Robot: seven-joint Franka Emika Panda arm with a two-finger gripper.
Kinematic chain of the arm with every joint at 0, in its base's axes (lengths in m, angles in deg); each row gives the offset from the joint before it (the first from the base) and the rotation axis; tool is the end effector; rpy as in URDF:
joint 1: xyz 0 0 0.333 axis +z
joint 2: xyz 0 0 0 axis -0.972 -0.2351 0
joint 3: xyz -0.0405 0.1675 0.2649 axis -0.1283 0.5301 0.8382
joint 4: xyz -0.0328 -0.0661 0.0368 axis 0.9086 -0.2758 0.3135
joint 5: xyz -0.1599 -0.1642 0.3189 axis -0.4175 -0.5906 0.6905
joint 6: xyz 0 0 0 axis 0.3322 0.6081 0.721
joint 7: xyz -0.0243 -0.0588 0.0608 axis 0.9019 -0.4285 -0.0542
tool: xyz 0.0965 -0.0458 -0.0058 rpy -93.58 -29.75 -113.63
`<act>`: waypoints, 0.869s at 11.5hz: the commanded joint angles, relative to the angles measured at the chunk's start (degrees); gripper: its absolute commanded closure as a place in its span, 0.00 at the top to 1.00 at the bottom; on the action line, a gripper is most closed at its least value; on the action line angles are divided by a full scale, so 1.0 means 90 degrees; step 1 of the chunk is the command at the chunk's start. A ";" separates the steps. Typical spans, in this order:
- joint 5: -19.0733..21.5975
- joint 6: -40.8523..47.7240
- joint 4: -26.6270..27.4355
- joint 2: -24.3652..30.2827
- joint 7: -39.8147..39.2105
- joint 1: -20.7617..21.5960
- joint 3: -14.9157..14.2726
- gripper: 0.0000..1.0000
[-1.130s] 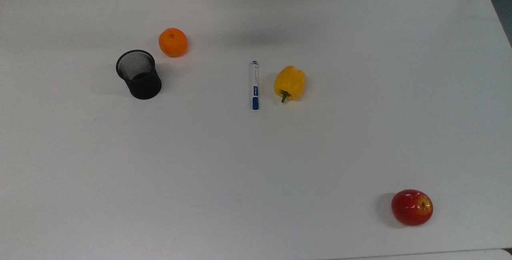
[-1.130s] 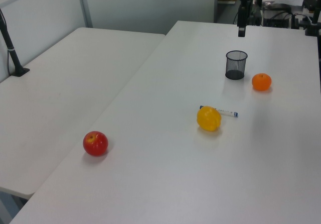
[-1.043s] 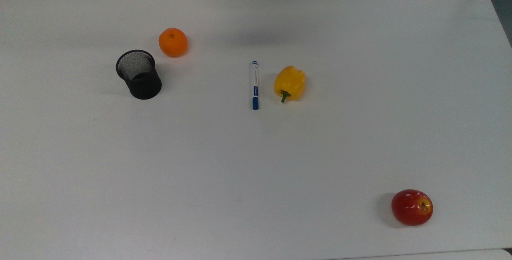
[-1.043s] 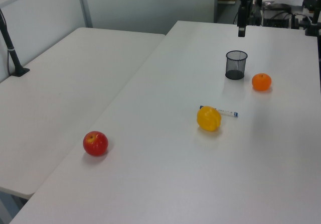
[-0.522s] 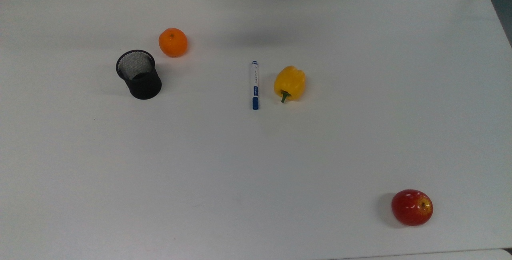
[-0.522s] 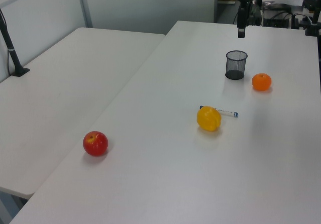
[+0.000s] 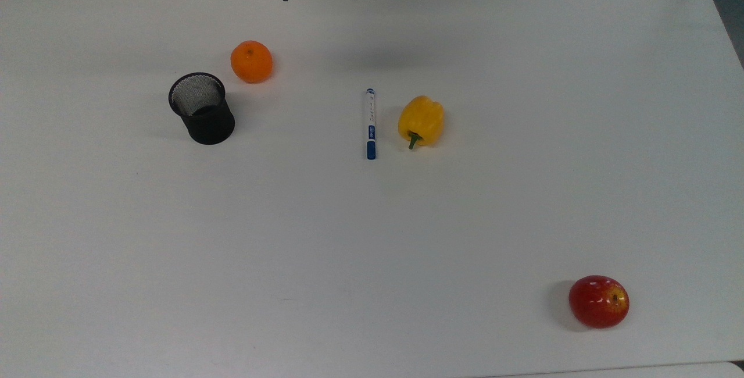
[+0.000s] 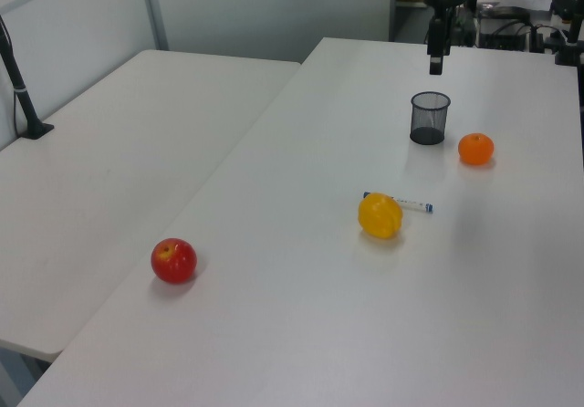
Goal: Place marker
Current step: 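Move the open gripper down over the blue-capped white marker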
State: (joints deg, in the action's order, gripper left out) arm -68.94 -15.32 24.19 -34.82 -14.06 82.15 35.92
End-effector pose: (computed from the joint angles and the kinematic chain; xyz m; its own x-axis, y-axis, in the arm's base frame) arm 0.5654 0.0651 0.5702 0.9930 0.1162 -0.0224 0.1162 -0.9932 0.0003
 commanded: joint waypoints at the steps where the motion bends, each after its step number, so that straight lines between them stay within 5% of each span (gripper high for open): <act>1: -0.0258 -0.0313 0.0094 -0.0125 0.0922 0.0230 0.0063 1.00; 10: -0.0239 -0.1405 0.0357 -0.0768 0.1386 0.0269 0.0073 1.00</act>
State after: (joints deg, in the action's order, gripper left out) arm -70.38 -23.11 24.95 -39.67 -3.31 84.04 36.36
